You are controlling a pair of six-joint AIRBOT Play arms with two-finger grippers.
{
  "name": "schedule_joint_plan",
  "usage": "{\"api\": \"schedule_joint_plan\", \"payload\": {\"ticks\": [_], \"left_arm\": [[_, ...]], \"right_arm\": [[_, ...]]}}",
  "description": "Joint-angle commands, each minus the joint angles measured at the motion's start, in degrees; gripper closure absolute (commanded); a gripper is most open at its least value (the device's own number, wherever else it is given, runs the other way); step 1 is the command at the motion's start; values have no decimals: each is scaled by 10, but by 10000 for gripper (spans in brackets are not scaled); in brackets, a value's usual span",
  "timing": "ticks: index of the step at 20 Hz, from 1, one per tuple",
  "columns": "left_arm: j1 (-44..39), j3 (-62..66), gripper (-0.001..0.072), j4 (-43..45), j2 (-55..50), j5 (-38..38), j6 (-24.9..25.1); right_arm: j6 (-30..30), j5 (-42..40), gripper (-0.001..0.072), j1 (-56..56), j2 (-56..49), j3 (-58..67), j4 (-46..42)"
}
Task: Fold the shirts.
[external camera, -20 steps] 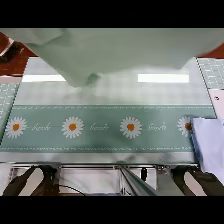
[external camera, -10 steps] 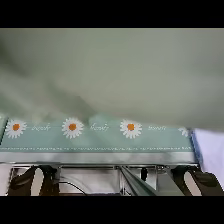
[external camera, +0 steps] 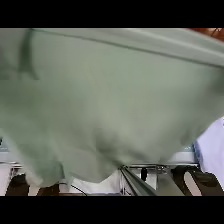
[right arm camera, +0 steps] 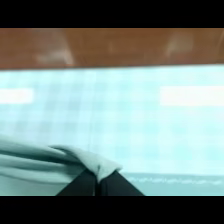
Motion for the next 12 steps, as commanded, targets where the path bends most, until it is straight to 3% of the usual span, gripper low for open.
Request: {"api": "schedule_joint_plan", "payload": {"ticks": [1,7,10,12], "left_arm": [[-62,-61,684,-51,-119,12,31],[-190,-25,684,-52,-387,165,48],[-208,43,684,-52,-501,172,47],[-209,77,684,-52,-551,172,21]], "right_arm": [[-4,-86,692,0,-66,-97,-1],[-25,-231,692,0,-347,-59,65],[-25,-242,692,0,-504,26,108],[-23,-243,692,0,-591,83,152]]}}
